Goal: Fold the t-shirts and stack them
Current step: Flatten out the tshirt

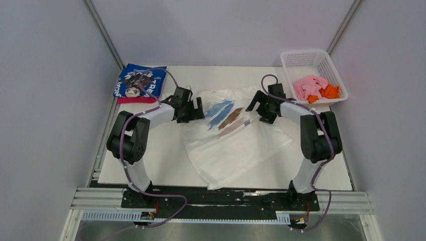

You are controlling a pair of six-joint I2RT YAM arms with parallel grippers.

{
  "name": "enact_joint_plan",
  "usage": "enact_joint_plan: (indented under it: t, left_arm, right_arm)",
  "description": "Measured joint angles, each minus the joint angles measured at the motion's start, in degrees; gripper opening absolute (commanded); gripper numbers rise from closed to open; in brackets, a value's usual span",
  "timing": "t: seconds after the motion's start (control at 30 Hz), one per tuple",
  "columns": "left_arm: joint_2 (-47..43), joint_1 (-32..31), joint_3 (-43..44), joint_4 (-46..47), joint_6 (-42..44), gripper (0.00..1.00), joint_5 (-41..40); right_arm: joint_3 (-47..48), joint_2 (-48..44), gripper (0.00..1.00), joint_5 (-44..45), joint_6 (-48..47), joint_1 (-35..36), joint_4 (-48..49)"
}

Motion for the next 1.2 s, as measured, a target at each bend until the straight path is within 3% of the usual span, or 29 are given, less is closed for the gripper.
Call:
enact_joint_plan:
  t: [0.13,0.33,0.43,0.57,0.77,0.93,1.07,1.2]
  left_arm:
    - [-4.04,-5.4,-5.77,3.02,-3.37,1.0,0.81]
    - [-4.28,-15.17,-5.49,2.23,-5.77,1.0,4.68]
    - [-3.93,-16.63,-3.65,-0.72,-5.53,1.0,5.95]
    - [-6.43,-16.28,-1.46,-5.53,-4.68,1.0,3.37]
    - [-23.74,-14.21,-5.77,-12.57,-6.6,1.0,-6.8]
    - [-39.58,-1.81,-17.11,-16.63,-10.91,1.0,-12.04]
    - [-41.11,7.34,-23.87,-19.1,-12.52,0.98,-13.16]
    - [-35.47,11.1,-24.74,-17.68,-12.74,0.86,-12.52]
  right_arm:
    - [12.79,9.9,1.0,0.22,-0.83,-1.09,-0.63]
    - [31.45,22.75,1.0,1.81,-5.14,-2.91,-1.95]
    - [40.87,28.3,1.0,3.8,-8.11,-4.04,-3.78]
    - [43.54,28.35,1.0,6.67,-11.61,-5.84,-6.19]
    - [29.44,13.53,1.0,9.75,-13.18,-7.34,-7.41]
    - [12.09,-6.12,1.0,9.92,-10.56,-6.86,-7.87]
    - [1.31,-17.2,1.0,9.18,-7.96,-6.6,-8.04]
    - [-6.95,-23.67,1.0,7.8,-5.6,-6.6,-8.41]
